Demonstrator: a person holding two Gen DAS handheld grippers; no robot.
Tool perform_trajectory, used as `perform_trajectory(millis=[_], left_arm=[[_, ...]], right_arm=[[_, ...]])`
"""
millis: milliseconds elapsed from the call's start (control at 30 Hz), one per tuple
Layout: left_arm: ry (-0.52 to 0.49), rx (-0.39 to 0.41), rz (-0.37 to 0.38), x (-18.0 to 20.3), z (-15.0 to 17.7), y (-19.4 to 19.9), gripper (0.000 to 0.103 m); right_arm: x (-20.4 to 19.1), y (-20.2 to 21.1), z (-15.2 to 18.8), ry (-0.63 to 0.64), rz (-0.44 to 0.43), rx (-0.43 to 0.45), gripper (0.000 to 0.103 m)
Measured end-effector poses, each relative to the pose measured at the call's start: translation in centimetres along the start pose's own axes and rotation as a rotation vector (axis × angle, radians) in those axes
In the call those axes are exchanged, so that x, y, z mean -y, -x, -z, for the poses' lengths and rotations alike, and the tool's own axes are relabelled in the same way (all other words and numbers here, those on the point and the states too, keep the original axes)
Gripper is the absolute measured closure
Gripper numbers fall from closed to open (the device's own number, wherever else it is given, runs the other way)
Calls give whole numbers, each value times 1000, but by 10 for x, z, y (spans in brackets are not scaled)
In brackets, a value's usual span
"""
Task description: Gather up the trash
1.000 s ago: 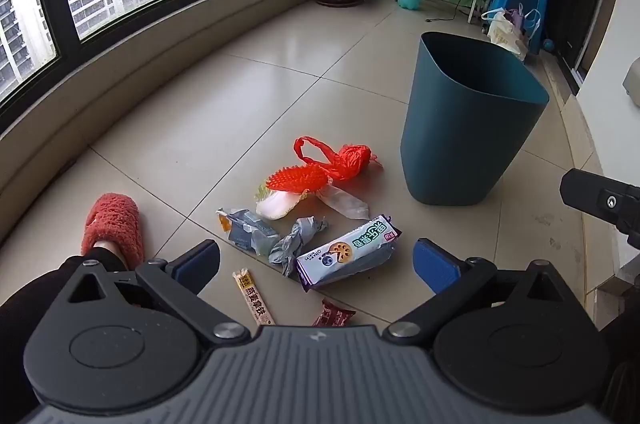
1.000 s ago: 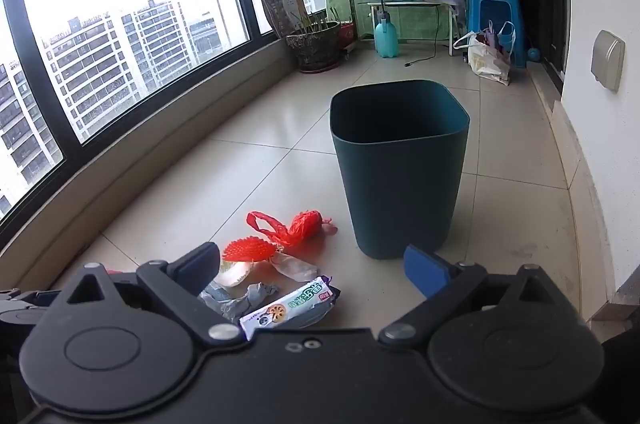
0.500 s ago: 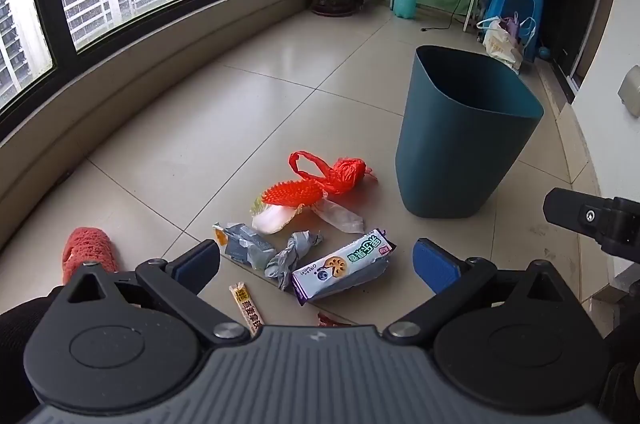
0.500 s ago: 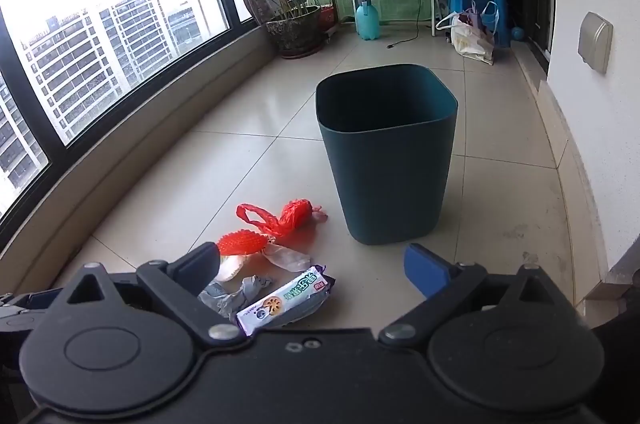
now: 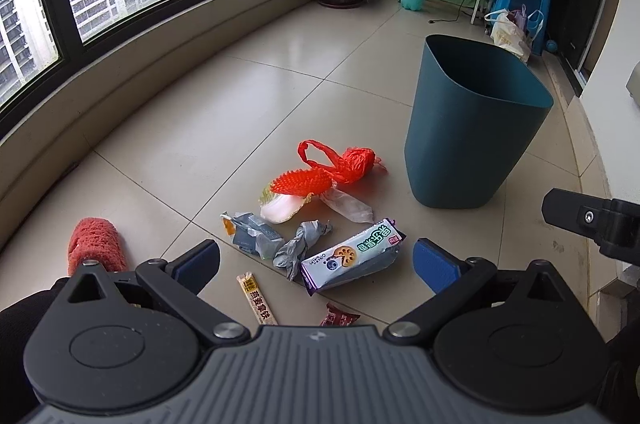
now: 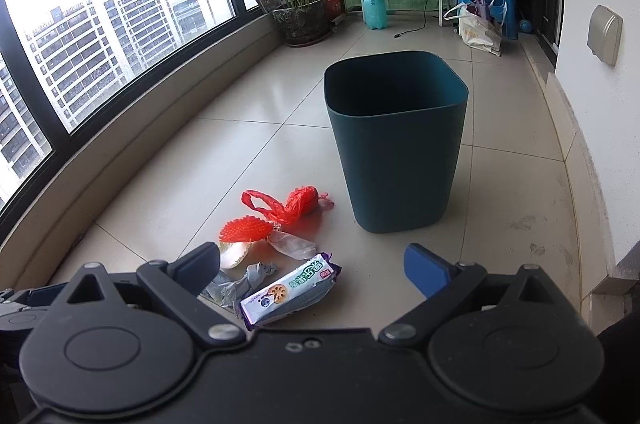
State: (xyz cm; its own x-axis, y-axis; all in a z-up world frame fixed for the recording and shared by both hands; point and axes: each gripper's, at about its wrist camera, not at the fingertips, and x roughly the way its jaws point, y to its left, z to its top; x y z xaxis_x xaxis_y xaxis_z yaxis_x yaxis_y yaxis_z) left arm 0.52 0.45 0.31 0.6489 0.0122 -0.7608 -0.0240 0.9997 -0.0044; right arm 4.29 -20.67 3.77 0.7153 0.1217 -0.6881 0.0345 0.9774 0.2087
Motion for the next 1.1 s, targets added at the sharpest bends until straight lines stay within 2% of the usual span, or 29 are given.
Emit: perform_trajectory(millis=[1100], left_arm=[[36,-6,-17,-5,3,4,0]], right_arm=[[-1,2,3,9,-19,-12,7]])
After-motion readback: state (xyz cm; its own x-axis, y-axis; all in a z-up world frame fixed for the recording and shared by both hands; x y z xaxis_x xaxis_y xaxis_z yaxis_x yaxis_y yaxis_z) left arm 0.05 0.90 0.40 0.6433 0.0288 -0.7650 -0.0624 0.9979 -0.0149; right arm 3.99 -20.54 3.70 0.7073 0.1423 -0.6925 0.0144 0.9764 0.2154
